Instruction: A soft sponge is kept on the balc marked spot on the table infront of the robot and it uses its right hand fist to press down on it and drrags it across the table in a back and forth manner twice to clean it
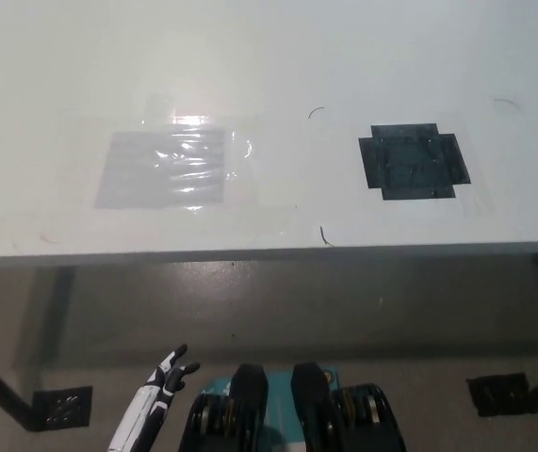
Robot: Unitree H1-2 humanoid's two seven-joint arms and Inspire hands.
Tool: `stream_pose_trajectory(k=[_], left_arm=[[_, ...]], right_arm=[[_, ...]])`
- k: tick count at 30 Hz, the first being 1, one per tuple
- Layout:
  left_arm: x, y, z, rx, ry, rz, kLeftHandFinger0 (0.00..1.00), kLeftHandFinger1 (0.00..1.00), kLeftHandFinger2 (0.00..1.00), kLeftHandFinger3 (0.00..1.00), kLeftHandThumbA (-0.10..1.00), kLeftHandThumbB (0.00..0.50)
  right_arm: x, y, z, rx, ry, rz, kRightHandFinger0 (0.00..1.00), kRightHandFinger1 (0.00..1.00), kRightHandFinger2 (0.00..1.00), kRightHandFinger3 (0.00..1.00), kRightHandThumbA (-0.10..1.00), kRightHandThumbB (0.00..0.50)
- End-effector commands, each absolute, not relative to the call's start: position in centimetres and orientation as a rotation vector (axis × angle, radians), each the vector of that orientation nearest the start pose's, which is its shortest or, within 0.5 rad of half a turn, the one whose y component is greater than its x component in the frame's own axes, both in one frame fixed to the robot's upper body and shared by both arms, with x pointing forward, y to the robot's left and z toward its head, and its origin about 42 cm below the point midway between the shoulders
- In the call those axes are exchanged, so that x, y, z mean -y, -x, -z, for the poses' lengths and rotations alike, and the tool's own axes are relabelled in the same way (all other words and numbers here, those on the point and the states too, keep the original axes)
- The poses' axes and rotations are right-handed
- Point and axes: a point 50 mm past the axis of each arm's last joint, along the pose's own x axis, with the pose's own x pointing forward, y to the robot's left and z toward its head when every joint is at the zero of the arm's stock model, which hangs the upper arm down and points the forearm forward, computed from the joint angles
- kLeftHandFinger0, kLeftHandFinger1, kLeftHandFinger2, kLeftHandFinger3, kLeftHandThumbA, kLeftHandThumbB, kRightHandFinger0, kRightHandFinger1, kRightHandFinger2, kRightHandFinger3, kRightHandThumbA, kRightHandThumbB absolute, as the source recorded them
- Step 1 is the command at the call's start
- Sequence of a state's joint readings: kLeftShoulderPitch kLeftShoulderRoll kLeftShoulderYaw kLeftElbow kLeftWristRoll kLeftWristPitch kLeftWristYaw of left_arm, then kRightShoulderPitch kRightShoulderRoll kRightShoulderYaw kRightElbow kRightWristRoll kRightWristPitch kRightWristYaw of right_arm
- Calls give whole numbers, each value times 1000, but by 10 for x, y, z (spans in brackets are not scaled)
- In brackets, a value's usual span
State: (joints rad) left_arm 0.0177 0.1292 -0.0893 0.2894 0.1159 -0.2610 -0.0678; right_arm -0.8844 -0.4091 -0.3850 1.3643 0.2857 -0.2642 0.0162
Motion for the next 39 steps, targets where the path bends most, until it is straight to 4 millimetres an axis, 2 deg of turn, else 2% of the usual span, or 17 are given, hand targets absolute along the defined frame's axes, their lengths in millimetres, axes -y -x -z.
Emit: stream_pose_trajectory(k=[1,3,4,5,10,12,13,14,16,17,18,20,22,25,27,34,39], left_arm=[[-238,-267,-34,-7,-268,187,1000,1000,871,1000,1000,0],[-239,-269,-33,-6,-266,190,1000,1000,871,1000,1000,0],[-239,-269,-34,-6,-267,193,1000,999,872,1000,1000,0],[-239,-270,-34,3,-278,199,1000,988,870,1000,1000,0],[-238,-272,-34,8,-281,214,1000,968,866,1000,1000,0],[-238,-274,-33,11,-288,218,1000,955,859,1000,1000,0],[-238,-274,-33,10,-289,218,1000,958,860,1000,1000,3],[-238,-274,-33,8,-291,219,1000,960,860,1000,1000,3],[-239,-274,-33,6,-295,220,1000,966,865,1000,1000,7],[-239,-274,-33,6,-298,221,1000,967,866,1000,1000,5],[-238,-274,-34,1,-302,223,1000,972,863,1000,1000,10],[-236,-274,-34,5,-301,230,1000,960,866,1000,1000,0],[-236,-274,-34,0,-297,228,1000,959,868,1000,1000,7],[-236,-275,-36,11,-316,228,1000,949,865,1000,1000,0],[-237,-275,-37,9,-309,226,1000,946,862,1000,1000,0],[-240,-274,-36,6,-290,216,1000,934,856,1000,1000,0],[-237,-274,-37,15,-301,222,1000,931,861,1000,1000,0]], right_arm=[[388,-485,-121,-215,-294,428,0,0,88,109,1000,106],[371,-492,-121,-225,-317,421,0,0,92,128,1000,89],[372,-491,-120,-225,-319,424,0,0,117,149,1000,85],[356,-496,-120,-215,-319,396,0,0,117,129,1000,86],[297,-514,-126,-227,-367,303,0,0,77,195,1000,96],[264,-520,-130,-215,-369,244,0,0,57,190,1000,89],[254,-522,-132,-213,-374,224,0,0,43,174,1000,79],[231,-525,-135,-210,-383,175,0,0,5,137,1000,77],[194,-530,-142,-221,-386,124,0,0,0,132,1000,102],[190,-530,-143,-222,-384,119,0,0,0,123,1000,99],[171,-531,-146,-201,-374,75,0,0,0,70,1000,83],[145,-531,-152,-193,-383,27,0,0,0,1,1000,113],[129,-531,-157,-186,-379,-10,0,0,0,0,1000,128],[113,-531,-164,-180,-381,-36,0,0,0,0,1000,120],[110,-531,-164,-172,-367,-47,0,0,0,0,1000,108],[124,-529,-156,-193,-358,-26,0,0,0,0,1000,120],[148,-528,-147,-201,-336,8,0,0,0,0,1000,109]])
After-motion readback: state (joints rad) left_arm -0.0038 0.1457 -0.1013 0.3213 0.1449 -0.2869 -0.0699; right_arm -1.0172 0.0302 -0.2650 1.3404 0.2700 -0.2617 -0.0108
